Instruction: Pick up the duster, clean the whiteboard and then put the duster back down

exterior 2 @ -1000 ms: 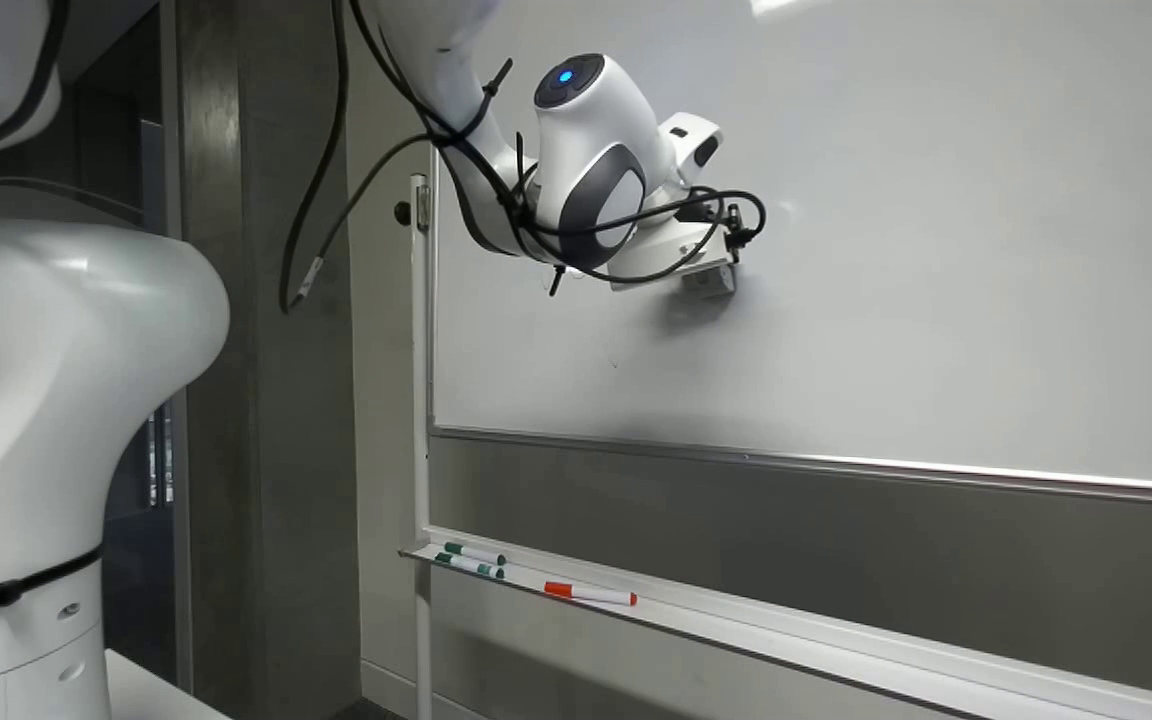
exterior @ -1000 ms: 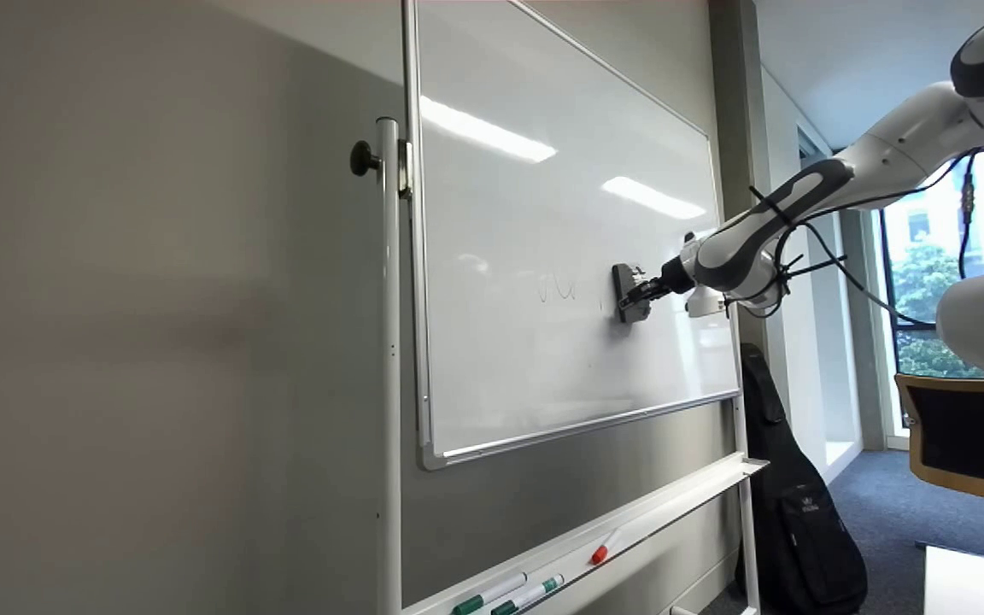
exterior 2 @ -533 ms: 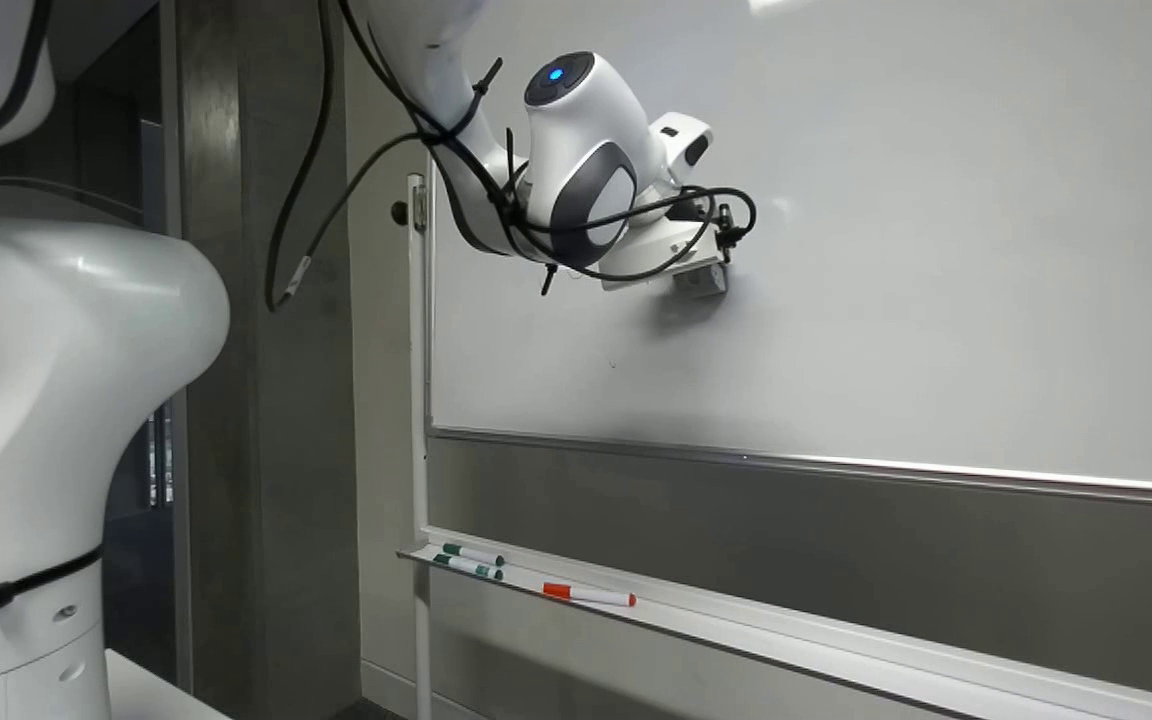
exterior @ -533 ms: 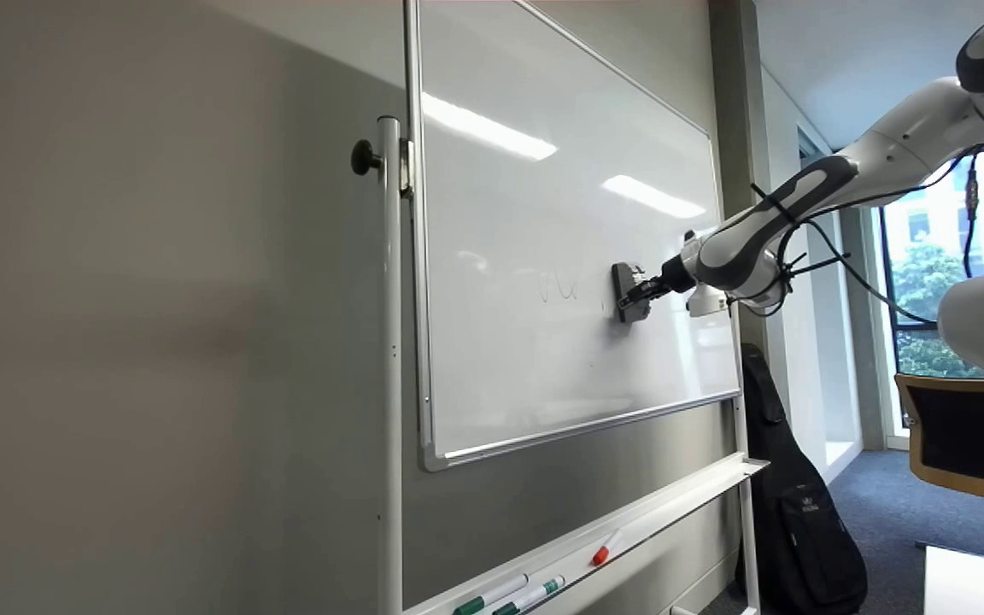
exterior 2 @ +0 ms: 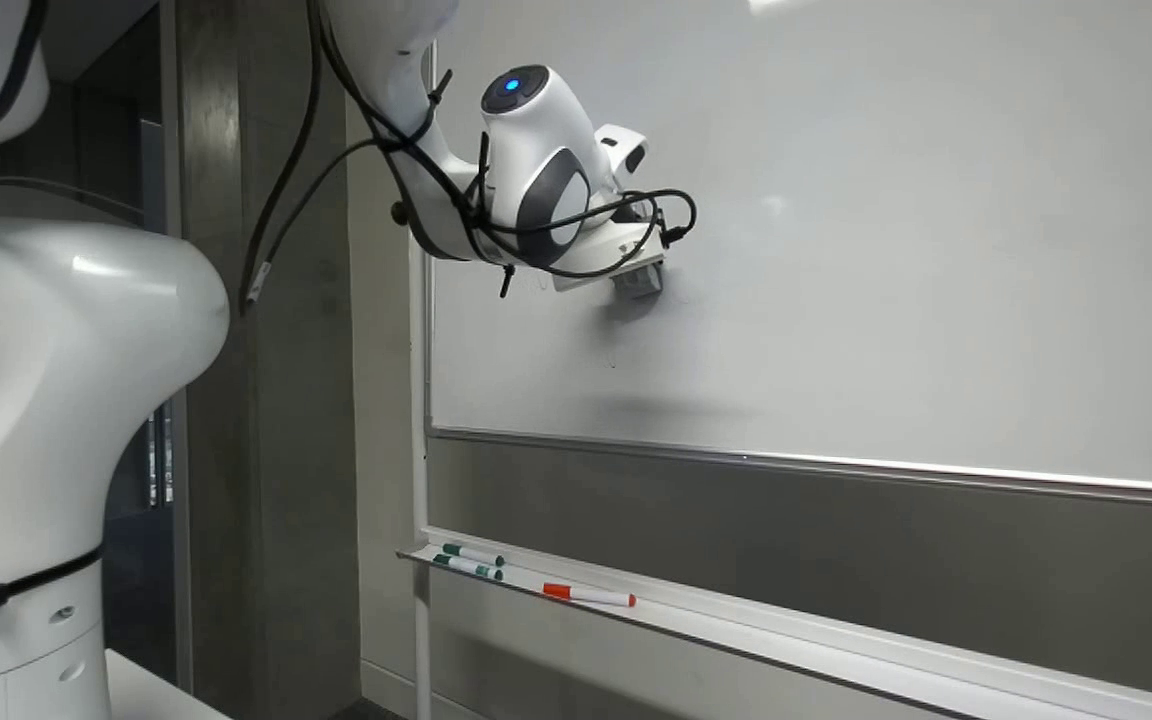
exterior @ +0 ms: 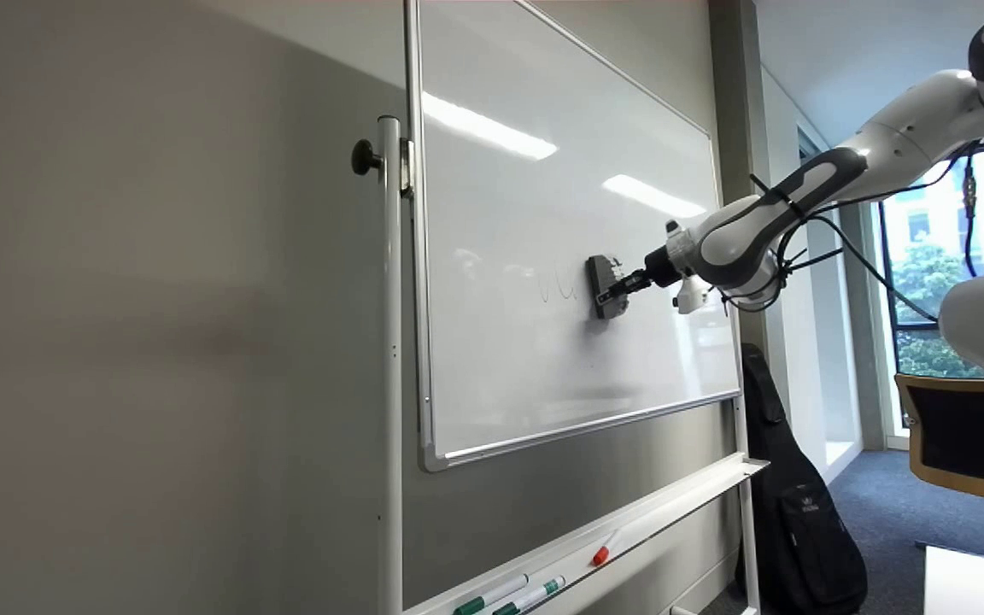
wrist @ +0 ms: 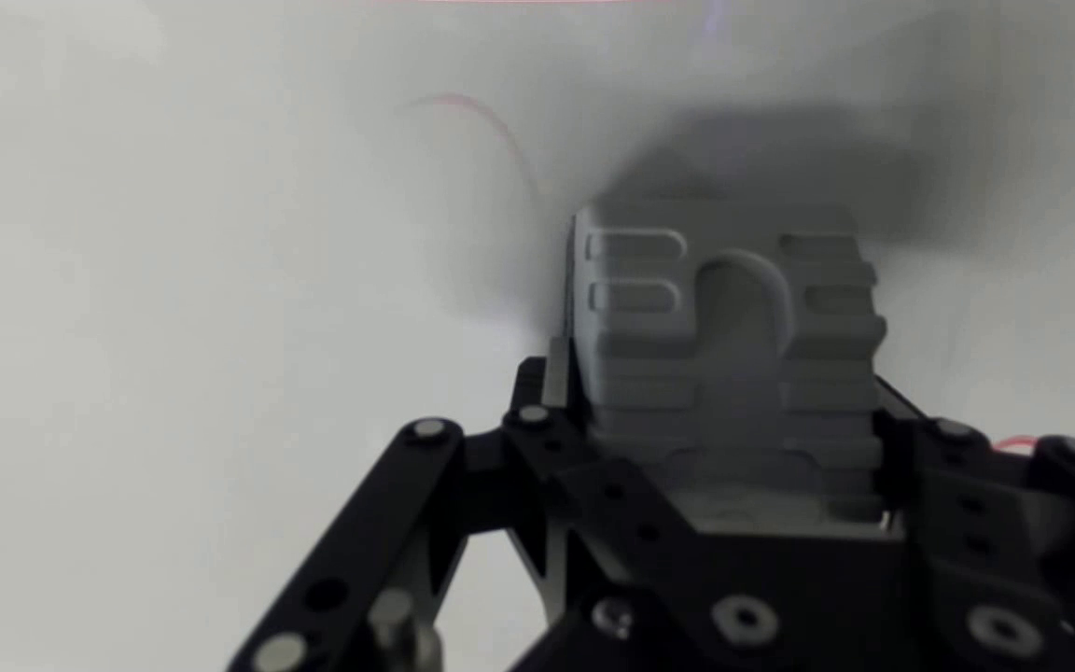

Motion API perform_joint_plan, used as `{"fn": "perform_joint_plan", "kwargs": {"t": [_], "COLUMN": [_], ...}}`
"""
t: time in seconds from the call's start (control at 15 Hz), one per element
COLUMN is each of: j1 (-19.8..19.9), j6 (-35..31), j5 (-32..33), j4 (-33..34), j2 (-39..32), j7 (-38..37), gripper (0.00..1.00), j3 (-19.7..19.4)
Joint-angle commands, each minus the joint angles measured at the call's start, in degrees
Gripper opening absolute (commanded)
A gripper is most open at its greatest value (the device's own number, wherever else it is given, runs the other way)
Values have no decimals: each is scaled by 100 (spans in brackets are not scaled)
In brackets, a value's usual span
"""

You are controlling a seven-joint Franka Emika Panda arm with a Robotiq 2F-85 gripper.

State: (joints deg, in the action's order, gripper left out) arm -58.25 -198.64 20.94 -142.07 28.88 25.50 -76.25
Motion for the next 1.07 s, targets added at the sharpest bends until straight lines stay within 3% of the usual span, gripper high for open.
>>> {"fn": "perform_joint_plan", "kwargs": {"t": [0.0,0.13,0.67,0.93,1.0], "j1": [-187,-263,-785,-961,-1077], "j6": [0,5,27,28,29], "j5": [126,-214,-452,-194,-662], "j4": [-33,-128,-141,208,240], "j2": [24,96,-59,-498,-498], "j7": [-252,19,52,-529,-85], "gripper": [38,38,38,38,38], "j3": [469,727,1620,1510,1424]}}
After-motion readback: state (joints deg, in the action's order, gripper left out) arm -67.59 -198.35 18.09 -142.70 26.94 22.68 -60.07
